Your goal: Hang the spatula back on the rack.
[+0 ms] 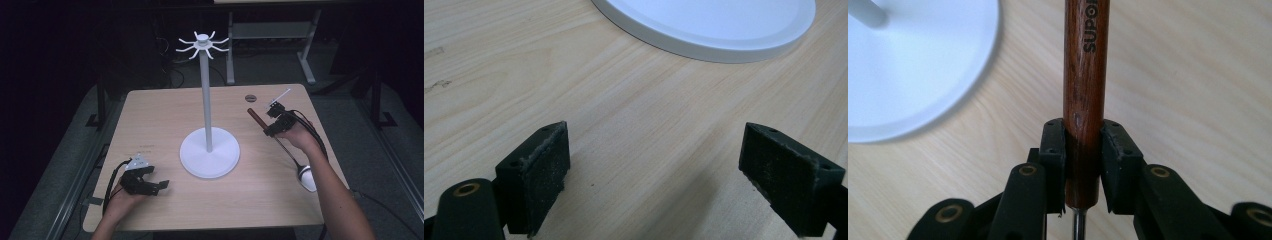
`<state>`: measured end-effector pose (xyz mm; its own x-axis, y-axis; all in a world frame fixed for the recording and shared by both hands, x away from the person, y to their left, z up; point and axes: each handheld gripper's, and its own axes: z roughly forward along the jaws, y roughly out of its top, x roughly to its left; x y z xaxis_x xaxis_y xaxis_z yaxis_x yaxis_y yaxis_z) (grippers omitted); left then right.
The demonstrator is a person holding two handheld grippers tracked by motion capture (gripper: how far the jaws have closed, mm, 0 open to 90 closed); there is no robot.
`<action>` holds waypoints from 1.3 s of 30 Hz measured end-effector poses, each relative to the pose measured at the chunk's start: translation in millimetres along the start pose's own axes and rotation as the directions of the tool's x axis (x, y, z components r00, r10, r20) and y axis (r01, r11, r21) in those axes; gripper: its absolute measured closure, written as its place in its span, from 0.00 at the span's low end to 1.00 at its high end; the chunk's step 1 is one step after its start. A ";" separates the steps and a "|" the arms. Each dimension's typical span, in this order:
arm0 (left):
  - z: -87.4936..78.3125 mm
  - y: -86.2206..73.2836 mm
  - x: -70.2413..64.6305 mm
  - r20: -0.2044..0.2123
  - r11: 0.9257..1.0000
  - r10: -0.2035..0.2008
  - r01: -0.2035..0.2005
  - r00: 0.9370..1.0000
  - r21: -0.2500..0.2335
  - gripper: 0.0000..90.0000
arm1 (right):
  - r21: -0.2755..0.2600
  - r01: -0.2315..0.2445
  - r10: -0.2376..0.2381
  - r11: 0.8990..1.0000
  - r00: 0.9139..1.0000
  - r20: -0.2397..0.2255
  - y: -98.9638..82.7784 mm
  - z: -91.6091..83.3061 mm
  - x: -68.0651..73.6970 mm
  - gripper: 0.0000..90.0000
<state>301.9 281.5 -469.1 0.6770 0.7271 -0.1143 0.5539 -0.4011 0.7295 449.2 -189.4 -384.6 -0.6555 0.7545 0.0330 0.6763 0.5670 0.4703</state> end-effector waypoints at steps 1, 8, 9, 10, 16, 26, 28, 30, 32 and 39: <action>0.2 -0.1 -0.1 0.001 1.000 -0.003 0.003 1.000 0.000 0.14 | -0.020 -0.003 0.003 1.000 1.000 -0.002 -0.2 -3.7 1.3 0.82; -0.6 -0.2 0.8 -0.003 1.000 0.007 -0.007 1.000 0.006 0.14 | -0.162 0.001 -0.002 0.987 1.000 -0.009 -5.4 -27.1 6.1 0.82; -0.7 -0.1 1.0 -0.002 1.000 0.008 -0.008 1.000 0.008 0.14 | -0.174 -0.002 0.000 0.985 1.000 -0.012 -6.1 -29.7 6.3 0.82; -0.7 -0.1 1.1 -0.003 1.000 0.009 -0.009 1.000 0.007 0.14 | -0.200 0.000 -0.003 0.980 1.000 -0.017 -7.6 -33.9 6.6 0.82; -0.2 -0.3 0.5 -0.004 1.000 0.001 -0.001 1.000 0.008 0.14 | -0.320 0.002 -0.016 0.947 0.999 -0.041 -15.9 -51.8 9.2 0.82; 0.0 -0.4 0.5 -0.005 1.000 0.000 0.000 1.000 0.008 0.14 | -0.486 0.006 -0.038 0.874 0.998 -0.057 -27.3 -73.9 12.4 0.82; 0.2 -0.4 0.2 -0.004 1.000 -0.005 0.005 1.000 0.004 0.14 | -0.516 0.003 -0.042 0.857 0.997 -0.064 -28.9 -78.5 13.0 0.82; 0.2 -0.3 0.5 -0.006 1.000 -0.001 0.001 1.000 0.003 0.14 | -0.544 -0.002 -0.044 0.839 0.996 -0.073 -30.1 -82.3 13.3 0.82; 0.1 -0.2 0.6 -0.007 1.000 0.002 -0.002 1.000 0.003 0.14 | -0.577 -0.013 -0.049 0.816 0.995 -0.092 -31.3 -85.7 13.7 0.82; -0.1 -0.2 0.8 -0.005 1.000 0.003 -0.003 1.000 0.007 0.14 | -0.679 -0.041 -0.090 0.733 0.984 -0.156 -29.8 -100.9 18.1 0.82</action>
<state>302.3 282.2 -469.4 0.6759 0.7289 -0.1084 0.5554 -0.4072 0.7251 383.2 -225.9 -309.1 -0.7578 0.6399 0.1276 0.2939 0.1602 0.9423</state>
